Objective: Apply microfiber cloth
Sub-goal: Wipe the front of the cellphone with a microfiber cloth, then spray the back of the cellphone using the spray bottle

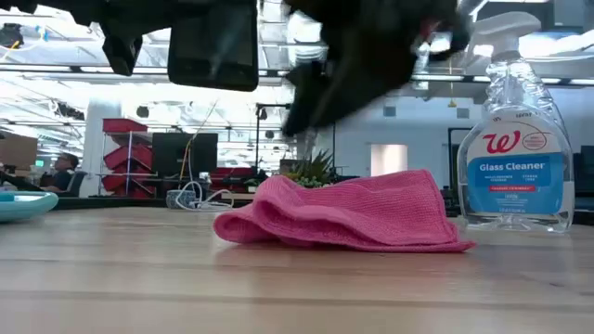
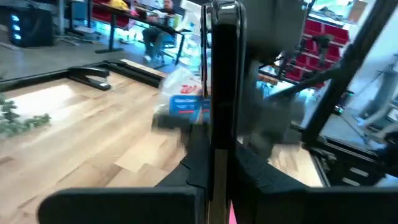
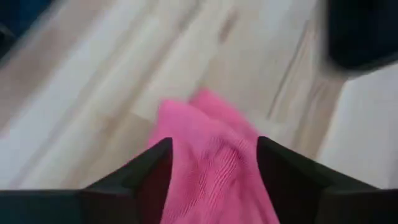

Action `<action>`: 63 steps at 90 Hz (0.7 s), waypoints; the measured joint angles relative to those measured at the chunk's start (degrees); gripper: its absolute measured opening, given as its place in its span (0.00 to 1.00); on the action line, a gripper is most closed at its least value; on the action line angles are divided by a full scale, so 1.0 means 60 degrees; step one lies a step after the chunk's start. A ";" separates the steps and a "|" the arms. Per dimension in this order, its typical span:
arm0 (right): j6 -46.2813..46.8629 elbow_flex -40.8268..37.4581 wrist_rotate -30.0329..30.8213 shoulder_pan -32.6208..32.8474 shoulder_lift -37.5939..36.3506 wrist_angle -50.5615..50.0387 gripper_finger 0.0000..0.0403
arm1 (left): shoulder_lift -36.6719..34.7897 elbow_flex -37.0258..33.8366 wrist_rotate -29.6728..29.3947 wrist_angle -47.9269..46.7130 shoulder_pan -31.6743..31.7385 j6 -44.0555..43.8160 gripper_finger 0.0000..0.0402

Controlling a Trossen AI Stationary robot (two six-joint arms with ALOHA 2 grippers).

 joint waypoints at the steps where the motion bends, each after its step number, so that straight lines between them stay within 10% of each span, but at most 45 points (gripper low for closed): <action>1: -0.0023 0.0000 0.0059 0.0015 -0.0092 -0.0068 0.57 | 0.0000 0.0000 0.0088 0.0005 0.0000 0.0002 0.03; 26: -0.2615 -0.0011 0.3279 0.0703 -0.2351 -0.0537 0.55 | 0.0000 0.0000 0.3340 0.0108 0.0297 -0.0206 0.03; 40: -0.6212 -0.0011 0.3366 0.1054 -0.2629 0.0375 0.54 | 0.0000 0.0027 0.5582 0.0208 0.0831 -0.0333 0.03; 63: -1.0144 -0.0012 0.3372 0.1185 -0.1884 0.2186 0.54 | 0.0000 0.0689 0.6610 -0.1059 0.1629 -0.0354 0.03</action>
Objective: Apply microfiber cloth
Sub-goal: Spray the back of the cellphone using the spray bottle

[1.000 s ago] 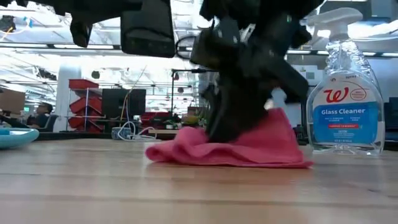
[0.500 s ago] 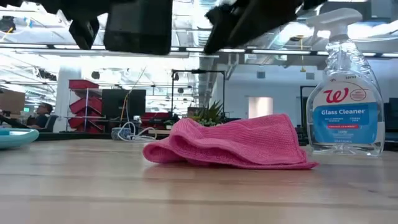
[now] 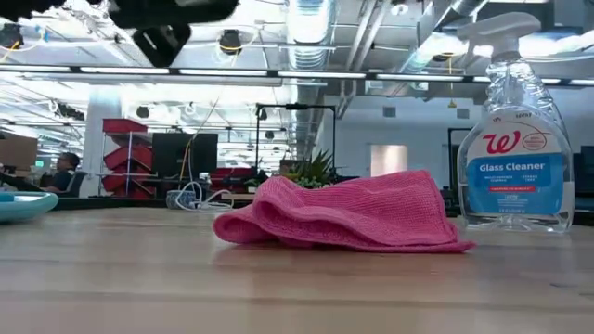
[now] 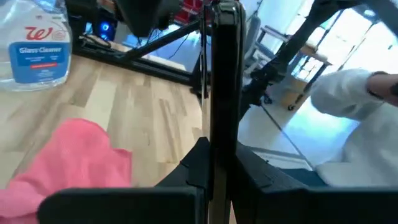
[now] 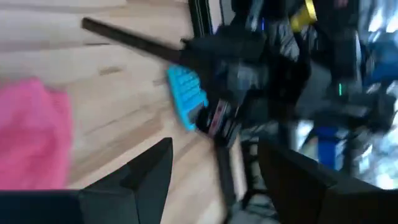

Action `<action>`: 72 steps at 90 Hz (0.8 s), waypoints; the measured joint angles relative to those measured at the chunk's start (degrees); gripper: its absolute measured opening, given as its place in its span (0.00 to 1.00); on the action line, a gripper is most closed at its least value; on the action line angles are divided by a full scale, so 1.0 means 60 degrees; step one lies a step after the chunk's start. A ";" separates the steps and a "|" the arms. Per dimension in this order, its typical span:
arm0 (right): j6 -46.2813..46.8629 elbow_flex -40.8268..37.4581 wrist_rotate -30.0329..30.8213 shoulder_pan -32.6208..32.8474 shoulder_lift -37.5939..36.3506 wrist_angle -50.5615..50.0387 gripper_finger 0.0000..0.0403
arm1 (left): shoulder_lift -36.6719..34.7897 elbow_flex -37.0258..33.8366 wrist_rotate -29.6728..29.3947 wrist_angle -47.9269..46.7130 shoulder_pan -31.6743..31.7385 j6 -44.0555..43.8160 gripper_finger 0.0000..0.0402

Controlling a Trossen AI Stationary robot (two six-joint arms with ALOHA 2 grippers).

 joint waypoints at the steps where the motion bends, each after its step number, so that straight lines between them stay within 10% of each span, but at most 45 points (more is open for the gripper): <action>1: -0.0125 -0.0001 0.0003 0.0019 0.0026 0.0049 0.54 | 0.0000 0.0018 0.0022 -0.0039 0.0024 0.0000 0.03; 50: -0.3739 -0.0002 0.0338 0.0185 0.1338 0.1772 0.53 | 0.0004 0.0065 0.0689 -0.0290 0.0593 -0.0180 0.03; 72: -0.3828 -0.0002 0.0547 0.0142 0.1390 0.1762 0.33 | 0.0004 0.0065 0.0687 -0.0366 0.0593 -0.0325 0.03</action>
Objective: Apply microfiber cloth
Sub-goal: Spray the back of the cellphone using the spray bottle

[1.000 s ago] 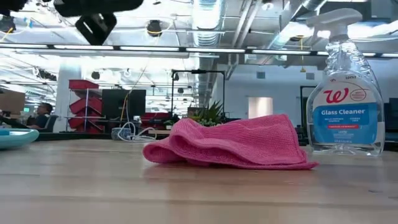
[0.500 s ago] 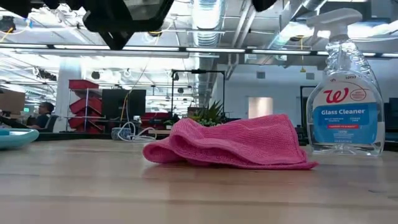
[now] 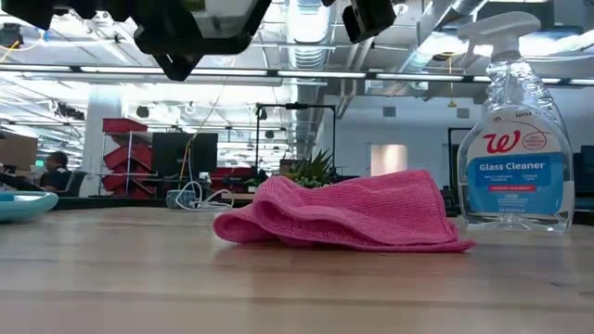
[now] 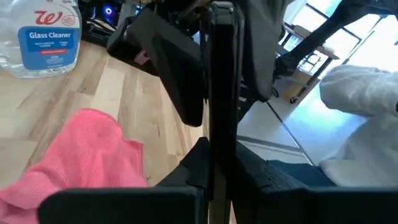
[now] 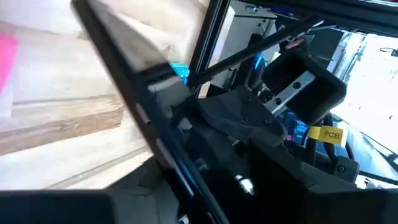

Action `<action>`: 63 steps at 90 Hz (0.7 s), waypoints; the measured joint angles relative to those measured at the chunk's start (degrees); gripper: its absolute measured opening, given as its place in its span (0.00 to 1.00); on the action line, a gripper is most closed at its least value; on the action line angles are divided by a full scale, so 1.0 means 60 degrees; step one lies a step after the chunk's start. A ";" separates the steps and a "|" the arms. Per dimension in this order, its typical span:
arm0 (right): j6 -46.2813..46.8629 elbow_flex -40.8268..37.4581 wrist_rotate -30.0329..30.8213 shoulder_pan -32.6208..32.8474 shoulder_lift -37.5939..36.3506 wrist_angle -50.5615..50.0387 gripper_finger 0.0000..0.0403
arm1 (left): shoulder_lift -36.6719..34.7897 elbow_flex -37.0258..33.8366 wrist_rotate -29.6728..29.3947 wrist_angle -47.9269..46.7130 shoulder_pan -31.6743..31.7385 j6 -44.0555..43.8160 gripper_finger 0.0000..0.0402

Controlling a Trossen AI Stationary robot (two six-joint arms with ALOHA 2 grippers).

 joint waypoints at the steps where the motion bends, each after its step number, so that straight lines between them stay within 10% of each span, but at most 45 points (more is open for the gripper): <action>1: -0.0021 0.0000 0.0035 0.0002 0.0000 -0.0004 0.31 | 0.0000 0.0000 -0.0006 0.0001 0.0000 -0.0011 0.03; 21: -0.0052 0.0011 0.0257 0.0044 -0.0004 -0.0413 0.09 | 0.0004 0.0000 -0.0101 0.0053 0.0081 0.0081 0.15; 63: 0.2884 -0.0026 0.1632 0.0484 0.0025 -0.2248 0.06 | -0.1595 0.0030 -0.0138 -0.2134 0.0841 0.0947 0.55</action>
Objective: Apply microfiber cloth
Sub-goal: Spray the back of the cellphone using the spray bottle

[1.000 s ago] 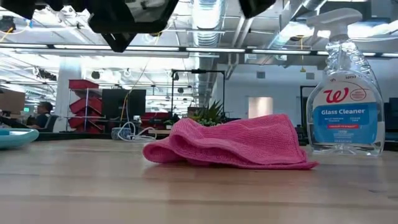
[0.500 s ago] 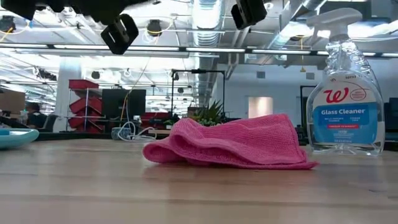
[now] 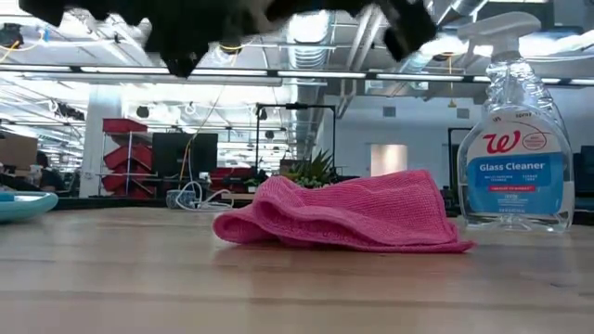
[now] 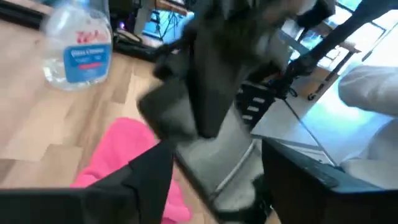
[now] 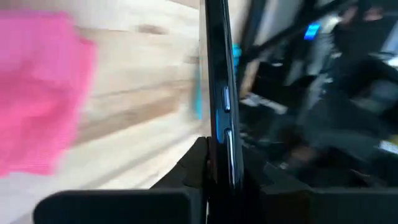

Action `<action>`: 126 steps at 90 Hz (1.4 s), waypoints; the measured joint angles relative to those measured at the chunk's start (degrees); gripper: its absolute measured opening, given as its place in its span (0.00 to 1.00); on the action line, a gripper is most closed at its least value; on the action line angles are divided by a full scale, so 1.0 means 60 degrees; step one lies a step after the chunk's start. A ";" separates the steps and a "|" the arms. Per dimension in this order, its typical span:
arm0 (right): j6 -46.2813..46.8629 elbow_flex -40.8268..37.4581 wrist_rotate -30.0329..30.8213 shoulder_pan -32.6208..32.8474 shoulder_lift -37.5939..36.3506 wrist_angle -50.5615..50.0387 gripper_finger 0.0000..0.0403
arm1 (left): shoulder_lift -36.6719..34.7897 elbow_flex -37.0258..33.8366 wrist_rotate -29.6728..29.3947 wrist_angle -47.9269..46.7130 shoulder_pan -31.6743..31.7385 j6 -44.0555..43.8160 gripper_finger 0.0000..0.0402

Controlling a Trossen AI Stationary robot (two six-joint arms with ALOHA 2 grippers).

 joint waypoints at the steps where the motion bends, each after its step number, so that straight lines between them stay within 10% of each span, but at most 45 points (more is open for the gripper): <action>1: 0.0168 0.0000 0.0069 0.0000 0.0000 -0.0060 0.06 | -0.0052 -0.0004 -0.0078 -0.0071 0.0000 0.0087 0.55; 28: 0.4922 0.0380 0.1015 -0.0434 -0.0015 -0.2331 0.06 | 0.0414 0.0462 -0.2581 0.0076 -0.0604 0.2500 0.52; 54: 0.9141 0.2027 -0.1116 -0.1656 -0.0029 -0.6087 0.06 | 0.3056 0.2852 -0.4306 -0.1823 -0.0688 0.2766 0.52; 126: 0.9909 0.1993 -0.1434 -0.1873 -0.0018 -0.6924 0.06 | 0.5045 0.5146 -0.4758 -0.4481 0.0098 0.1258 0.35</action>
